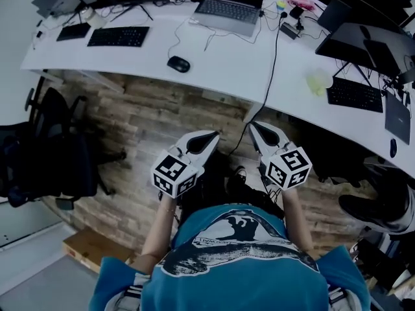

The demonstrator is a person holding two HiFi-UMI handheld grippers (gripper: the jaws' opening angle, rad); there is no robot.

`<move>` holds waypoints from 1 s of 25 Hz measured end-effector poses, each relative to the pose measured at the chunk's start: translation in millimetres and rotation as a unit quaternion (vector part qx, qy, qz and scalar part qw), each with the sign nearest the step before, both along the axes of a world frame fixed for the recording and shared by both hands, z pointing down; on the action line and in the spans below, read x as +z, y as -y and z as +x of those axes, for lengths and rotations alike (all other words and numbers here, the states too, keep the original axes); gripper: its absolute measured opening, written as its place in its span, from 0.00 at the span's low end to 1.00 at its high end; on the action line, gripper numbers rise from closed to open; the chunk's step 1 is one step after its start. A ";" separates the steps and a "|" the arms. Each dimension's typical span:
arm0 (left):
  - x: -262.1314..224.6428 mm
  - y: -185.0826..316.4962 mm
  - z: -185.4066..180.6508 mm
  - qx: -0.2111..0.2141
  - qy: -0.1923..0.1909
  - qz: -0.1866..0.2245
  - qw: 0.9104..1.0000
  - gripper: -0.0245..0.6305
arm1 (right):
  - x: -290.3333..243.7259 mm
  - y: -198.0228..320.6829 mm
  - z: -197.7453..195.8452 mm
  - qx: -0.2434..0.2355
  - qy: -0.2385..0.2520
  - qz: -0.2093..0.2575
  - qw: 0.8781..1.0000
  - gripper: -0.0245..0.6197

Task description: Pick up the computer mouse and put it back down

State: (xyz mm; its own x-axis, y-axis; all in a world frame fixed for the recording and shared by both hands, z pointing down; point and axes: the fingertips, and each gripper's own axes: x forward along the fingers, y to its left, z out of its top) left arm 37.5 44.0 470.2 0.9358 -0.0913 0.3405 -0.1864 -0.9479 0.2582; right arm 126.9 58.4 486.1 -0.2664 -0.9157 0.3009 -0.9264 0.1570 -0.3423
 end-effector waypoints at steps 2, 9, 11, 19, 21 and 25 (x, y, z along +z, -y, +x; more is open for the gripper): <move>0.7 -15.6 5.2 0.002 0.000 0.000 1.000 0.06 | -0.7 -13.4 1.5 -0.006 -0.003 0.003 1.000 0.04; 9.7 -60.4 11.3 0.012 0.016 0.005 1.000 0.06 | 0.7 -47.5 1.8 -0.025 -0.016 0.011 0.999 0.04; 11.3 -68.6 13.0 0.012 0.017 0.005 1.000 0.06 | 1.1 -54.6 2.3 -0.031 -0.018 0.013 0.999 0.04; 10.7 -88.5 28.4 0.028 0.012 0.011 0.999 0.06 | -0.4 -67.8 6.4 -0.038 -0.026 0.020 0.999 0.04; 9.4 -91.8 33.0 0.030 0.008 0.011 0.999 0.06 | -0.3 -69.6 7.4 -0.038 -0.028 0.021 0.999 0.04; 7.1 -97.5 41.5 0.036 0.002 0.012 0.999 0.06 | -0.1 -71.4 8.7 -0.037 -0.031 0.022 0.999 0.04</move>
